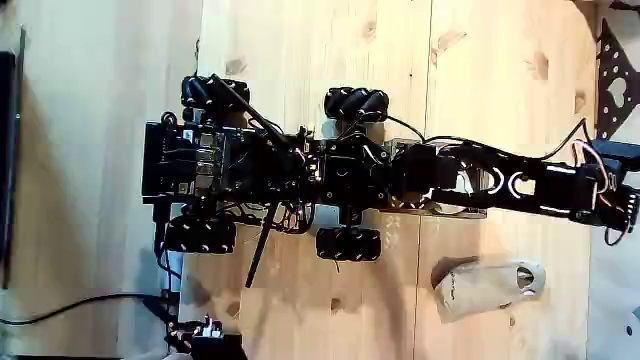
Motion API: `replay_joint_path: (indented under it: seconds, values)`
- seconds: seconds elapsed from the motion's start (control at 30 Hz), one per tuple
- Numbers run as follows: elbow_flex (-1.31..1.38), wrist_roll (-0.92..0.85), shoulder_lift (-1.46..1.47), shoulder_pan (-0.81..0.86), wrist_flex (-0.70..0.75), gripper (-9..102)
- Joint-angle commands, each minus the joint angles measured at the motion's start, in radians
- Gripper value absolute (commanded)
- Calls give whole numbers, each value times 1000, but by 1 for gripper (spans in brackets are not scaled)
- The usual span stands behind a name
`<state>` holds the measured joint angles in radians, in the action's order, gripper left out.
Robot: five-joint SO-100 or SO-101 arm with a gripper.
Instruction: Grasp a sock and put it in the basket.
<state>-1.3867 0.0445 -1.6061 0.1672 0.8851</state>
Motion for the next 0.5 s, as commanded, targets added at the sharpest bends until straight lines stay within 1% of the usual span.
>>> replay_joint_path:
  seconds: [0.0, 0.2, 0.3, 0.37, 0.43, 0.47]
  values:
    - [-660, 26, -617, -150, 350, 5]
    - [-666, 17, -629, -120, 377, 5]
    - [-652, 29, -621, -120, 331, 6]
    - [-603, 35, -607, -103, 295, 6]
    - [-523, 80, -557, -91, 255, 6]
    - [-462, 69, -512, -77, 272, 6]
